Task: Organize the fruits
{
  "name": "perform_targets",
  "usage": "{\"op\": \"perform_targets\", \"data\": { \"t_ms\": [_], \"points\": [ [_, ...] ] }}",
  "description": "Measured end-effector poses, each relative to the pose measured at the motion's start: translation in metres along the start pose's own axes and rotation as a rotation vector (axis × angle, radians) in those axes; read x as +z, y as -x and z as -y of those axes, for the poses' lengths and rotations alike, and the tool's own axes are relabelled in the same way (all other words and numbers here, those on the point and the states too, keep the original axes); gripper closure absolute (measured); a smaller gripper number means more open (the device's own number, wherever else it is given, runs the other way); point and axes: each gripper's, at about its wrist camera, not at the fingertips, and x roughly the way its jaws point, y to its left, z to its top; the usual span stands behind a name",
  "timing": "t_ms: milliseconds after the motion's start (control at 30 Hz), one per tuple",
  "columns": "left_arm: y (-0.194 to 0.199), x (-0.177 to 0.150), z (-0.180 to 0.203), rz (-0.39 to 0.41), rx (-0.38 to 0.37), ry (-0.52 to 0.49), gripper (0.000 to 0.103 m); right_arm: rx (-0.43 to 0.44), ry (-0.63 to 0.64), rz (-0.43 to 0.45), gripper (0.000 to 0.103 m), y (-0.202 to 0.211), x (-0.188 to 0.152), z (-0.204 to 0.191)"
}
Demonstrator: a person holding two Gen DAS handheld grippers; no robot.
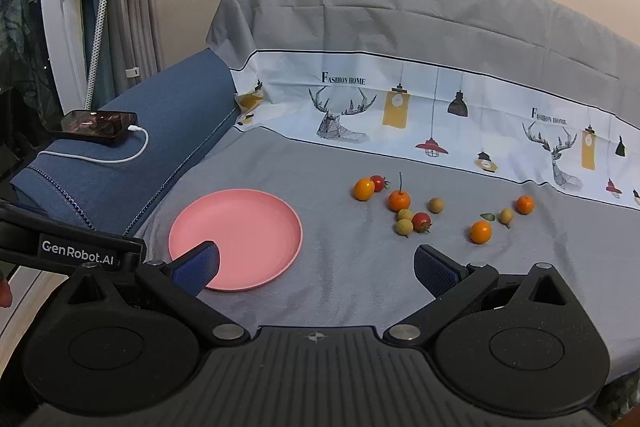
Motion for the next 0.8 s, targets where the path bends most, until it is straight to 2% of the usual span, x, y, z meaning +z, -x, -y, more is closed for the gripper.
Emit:
{"op": "perform_targets", "data": {
  "t_ms": [300, 467, 600, 800],
  "points": [
    [-0.005, 0.004, 0.010, -0.016, 0.002, -0.011, 0.000, 0.004, -0.042, 0.004, 0.001, -0.004, -0.003, 0.011],
    [-0.015, 0.010, 0.027, -0.028, 0.003, -0.044, 0.000, -0.019, -0.119, 0.002, 0.001, -0.013, -0.007, 0.034],
    [-0.030, 0.023, 0.048, -0.038, -0.009, -0.066, 0.000, -0.067, -0.202, -0.011, 0.001, -0.028, -0.011, 0.065],
    [-0.065, 0.054, 0.083, -0.056, -0.051, -0.057, 0.000, -0.189, -0.320, -0.037, 0.001, -0.063, -0.023, 0.121]
  ]
}}
